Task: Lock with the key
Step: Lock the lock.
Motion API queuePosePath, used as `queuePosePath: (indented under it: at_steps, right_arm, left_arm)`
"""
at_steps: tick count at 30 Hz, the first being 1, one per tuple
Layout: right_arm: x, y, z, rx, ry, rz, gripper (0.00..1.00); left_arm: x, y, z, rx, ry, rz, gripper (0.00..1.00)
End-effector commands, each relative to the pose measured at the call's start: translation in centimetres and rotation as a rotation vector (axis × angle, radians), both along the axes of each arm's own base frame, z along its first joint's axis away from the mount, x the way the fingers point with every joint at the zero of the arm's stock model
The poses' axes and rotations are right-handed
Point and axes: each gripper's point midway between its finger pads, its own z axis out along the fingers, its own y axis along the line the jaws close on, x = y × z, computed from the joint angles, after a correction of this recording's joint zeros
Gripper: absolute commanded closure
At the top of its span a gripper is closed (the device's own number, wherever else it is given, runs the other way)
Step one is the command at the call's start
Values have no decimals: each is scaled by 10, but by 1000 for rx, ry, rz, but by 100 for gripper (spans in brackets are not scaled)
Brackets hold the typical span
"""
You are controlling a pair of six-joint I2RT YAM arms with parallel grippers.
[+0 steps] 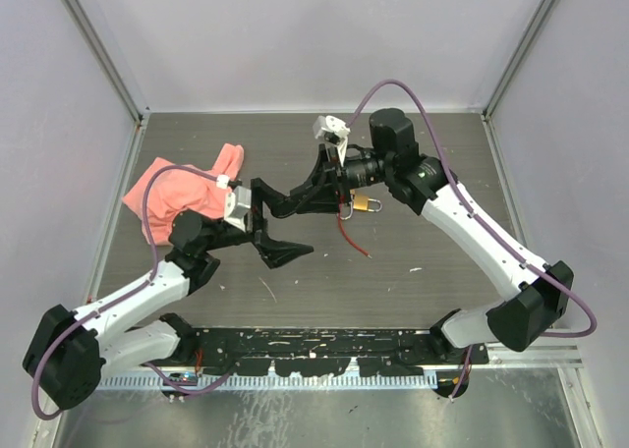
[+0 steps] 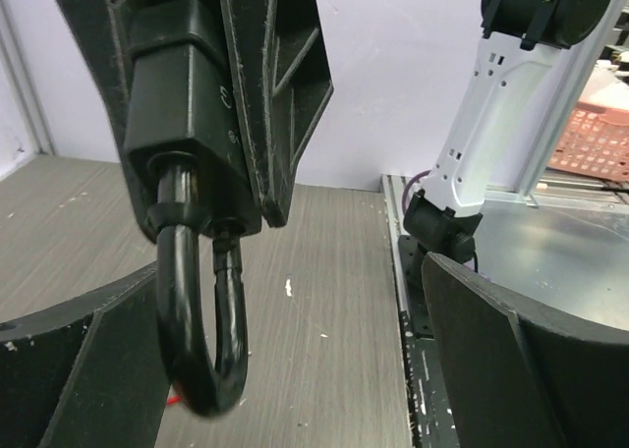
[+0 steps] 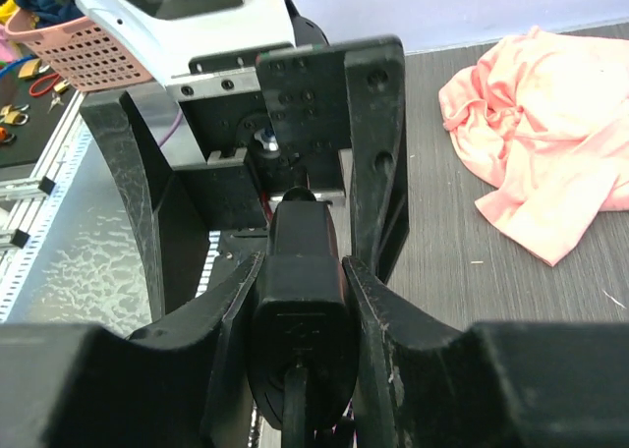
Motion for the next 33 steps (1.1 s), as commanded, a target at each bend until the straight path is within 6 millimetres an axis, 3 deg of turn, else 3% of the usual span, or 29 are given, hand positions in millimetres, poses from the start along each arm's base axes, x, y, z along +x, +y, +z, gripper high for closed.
queuePosePath:
  at_steps: [1,6,16,26,33]
  right_arm:
    - [-7,2,50,121,-184,17,99]
    - [-17,17,59,139,-202,54,99]
    - [-22,15,66,148,-219,54,99]
    - [-10,-1,87,148,-276,-8,99]
    - [-7,15,70,161,-196,6,99]
  left_arm:
    - [-10,-6,33,-95,-92,-36,1]
    - [-8,-12,35,-107,-75,-30,2]
    - [9,-11,31,-125,-38,59,7]
    - [-6,-7,32,-142,-62,11,6]
    - [-10,-15,37,-152,-46,-33,7]
